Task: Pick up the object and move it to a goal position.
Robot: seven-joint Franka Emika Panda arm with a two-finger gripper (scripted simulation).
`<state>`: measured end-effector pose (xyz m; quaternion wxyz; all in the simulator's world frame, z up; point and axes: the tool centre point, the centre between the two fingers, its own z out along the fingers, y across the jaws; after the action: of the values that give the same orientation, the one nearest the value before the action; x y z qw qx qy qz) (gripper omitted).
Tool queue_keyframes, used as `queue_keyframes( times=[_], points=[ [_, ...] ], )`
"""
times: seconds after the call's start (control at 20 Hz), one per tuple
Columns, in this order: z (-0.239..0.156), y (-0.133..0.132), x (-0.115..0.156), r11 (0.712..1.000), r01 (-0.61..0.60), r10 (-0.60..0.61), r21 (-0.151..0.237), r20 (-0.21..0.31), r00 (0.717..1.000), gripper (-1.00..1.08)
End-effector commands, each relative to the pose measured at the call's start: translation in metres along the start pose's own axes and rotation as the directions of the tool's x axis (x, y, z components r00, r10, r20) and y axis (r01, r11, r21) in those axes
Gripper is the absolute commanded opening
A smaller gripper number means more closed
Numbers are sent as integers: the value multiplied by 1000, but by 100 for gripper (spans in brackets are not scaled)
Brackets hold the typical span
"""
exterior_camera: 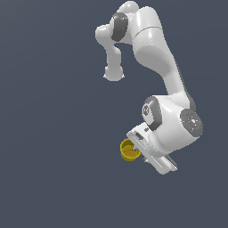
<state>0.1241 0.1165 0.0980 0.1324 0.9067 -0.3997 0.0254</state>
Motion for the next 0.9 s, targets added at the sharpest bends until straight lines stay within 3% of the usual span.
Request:
queue_keyframes(
  times=[0.0,0.35,0.4,0.85],
  points=[
    [7,0,0,1000,-1,1,-1,0,1000,28],
    [27,1,0,1000,-3,3,-2,0,1000,28],
    [27,1,0,1000,-3,3,-2,0,1000,-100],
    [27,1,0,1000,-3,3,-2,0,1000,-100]
  ],
)
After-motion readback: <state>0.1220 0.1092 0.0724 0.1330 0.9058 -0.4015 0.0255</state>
